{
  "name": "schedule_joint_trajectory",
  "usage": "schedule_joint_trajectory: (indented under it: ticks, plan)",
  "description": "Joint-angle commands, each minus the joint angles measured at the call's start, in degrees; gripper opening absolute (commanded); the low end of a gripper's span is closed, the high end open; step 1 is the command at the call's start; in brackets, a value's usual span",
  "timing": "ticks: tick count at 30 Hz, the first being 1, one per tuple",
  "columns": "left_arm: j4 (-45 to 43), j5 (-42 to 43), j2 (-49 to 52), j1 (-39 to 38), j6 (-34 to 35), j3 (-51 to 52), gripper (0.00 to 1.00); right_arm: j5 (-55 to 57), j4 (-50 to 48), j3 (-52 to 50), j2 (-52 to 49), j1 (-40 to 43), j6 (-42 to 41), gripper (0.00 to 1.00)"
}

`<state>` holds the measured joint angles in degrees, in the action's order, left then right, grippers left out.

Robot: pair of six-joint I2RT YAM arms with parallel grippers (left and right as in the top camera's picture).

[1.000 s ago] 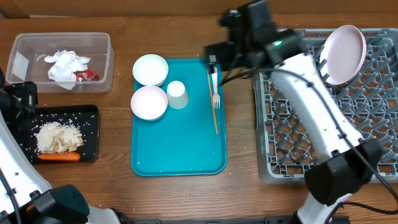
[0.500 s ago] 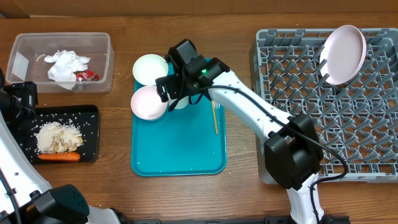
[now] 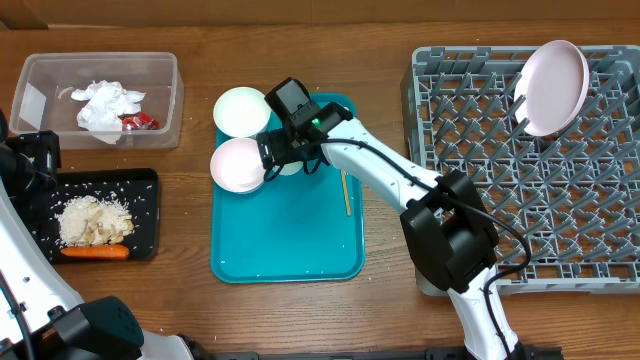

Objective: Sort waste into correct bins and load items into the dishwasher rack
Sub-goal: 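Move the right gripper back to the white cup on the teal tray, then grasp the white cup with the right gripper and carry it to the rack, then set the white cup down in the rack's right side and release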

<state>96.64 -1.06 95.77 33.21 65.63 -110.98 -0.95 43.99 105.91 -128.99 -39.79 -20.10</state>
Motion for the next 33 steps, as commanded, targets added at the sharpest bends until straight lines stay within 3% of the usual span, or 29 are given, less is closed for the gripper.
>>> schedule_joint_trajectory:
  ticks: [1,6,10,15,19,23,26,31,33]
  plan:
    - [0.2,-0.4,0.0,0.0,-0.7,-0.1,1.0,2.4,-0.1,0.5,0.4,-0.3,-0.3,0.85]
    - [0.2,-0.4,0.0,0.0,-0.7,-0.1,1.0,2.4,2.6,4.0,0.7,-0.3,-0.3,0.59]
    - [0.2,-0.4,0.0,0.0,-0.7,-0.1,1.0,3.7,5.4,6.1,2.6,-0.2,-0.1,0.49]
    - [0.2,-0.4,0.0,0.0,-0.7,-0.1,1.0,11.5,15.1,12.1,9.5,1.0,-0.1,0.49]
    - [0.2,-0.4,0.0,0.0,-0.7,-0.1,1.0,13.3,24.3,17.7,17.5,6.7,-0.1,0.49]
    - [0.2,-0.4,0.0,0.0,-0.7,-0.1,1.0,13.4,29.4,18.6,26.7,18.8,-0.1,0.49]
    - [0.2,-0.4,0.0,0.0,-0.7,-0.1,1.0,13.3,32.0,18.6,32.1,32.8,-0.1,0.49]
    - [0.2,-0.4,0.0,0.0,-0.7,-0.1,1.0,13.1,35.9,18.4,33.0,55.4,-0.1,0.49]
    - [0.2,-0.4,0.0,0.0,-0.7,-0.1,1.0,10.8,36.2,18.4,32.1,60.5,-0.1,0.49]
